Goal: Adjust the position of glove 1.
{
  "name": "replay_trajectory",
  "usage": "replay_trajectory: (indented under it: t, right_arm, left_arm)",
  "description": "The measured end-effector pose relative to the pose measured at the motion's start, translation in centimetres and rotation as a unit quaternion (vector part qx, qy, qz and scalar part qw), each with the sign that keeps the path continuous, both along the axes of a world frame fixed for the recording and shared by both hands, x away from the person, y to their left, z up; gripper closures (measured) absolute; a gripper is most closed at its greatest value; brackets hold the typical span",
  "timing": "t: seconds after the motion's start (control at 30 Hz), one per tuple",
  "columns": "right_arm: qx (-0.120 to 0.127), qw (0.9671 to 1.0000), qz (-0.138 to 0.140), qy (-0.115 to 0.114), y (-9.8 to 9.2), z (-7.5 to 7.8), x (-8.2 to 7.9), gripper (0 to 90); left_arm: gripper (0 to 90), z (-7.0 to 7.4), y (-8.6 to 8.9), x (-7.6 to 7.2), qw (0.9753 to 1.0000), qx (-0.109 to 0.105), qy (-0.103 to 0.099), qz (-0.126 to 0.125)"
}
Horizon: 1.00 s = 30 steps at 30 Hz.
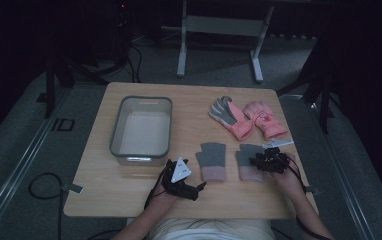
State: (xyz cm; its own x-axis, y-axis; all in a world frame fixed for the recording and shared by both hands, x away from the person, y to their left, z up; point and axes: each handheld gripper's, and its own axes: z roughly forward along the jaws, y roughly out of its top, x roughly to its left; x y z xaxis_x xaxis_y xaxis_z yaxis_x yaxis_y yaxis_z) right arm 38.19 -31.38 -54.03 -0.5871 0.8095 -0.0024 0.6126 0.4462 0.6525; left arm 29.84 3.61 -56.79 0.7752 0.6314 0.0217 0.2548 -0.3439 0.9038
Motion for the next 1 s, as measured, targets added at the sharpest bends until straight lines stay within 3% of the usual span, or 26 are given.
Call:
replay_trajectory:
  t: [0.2, 0.23, 0.33, 0.5, 0.63, 0.73, 1.0]
  right_arm:
    - [0.0, 0.9999, -0.01, -0.011, 0.1, -0.7, -0.3, 64.5]
    - [-0.006, 0.9998, -0.018, -0.01, 0.4, -0.6, -0.4, 70.9]
    - [-0.018, 0.9992, -0.033, -0.012, 0.9, -0.6, -0.5, 78.0]
    - [-0.021, 0.9977, -0.062, -0.014, 1.5, -0.5, -0.6, 83.1]
    - [-0.029, 0.9972, -0.068, -0.015, 2.0, 0.0, -0.5, 84.6]
    - [-0.019, 0.9968, -0.073, -0.027, 1.9, 1.2, -0.7, 84.9]
    - [0.004, 0.9945, -0.077, -0.071, 2.4, 6.4, -1.1, 85.0]
  left_arm:
    - [0.0, 0.0, 0.0, 0.0, 1.0, -0.001, 0.002, 0.0]
    - [0.0, 0.0, 0.0, 0.0, 1.0, -0.001, 0.001, 0.0]
    - [0.0, 0.0, 0.0, 0.0, 1.0, -0.001, 0.001, 0.001]
    - [0.0, 0.0, 0.0, 0.0, 1.0, -0.001, 0.001, 0.001]
    - [0.0, 0.0, 0.0, 0.0, 1.0, -0.001, 0.001, 0.001]
    - [0.0, 0.0, 0.0, 0.0, 1.0, -0.002, 0.001, 0.001]
    - [0.0, 0.0, 0.0, 0.0, 1.0, -0.002, 0.002, 0.001]
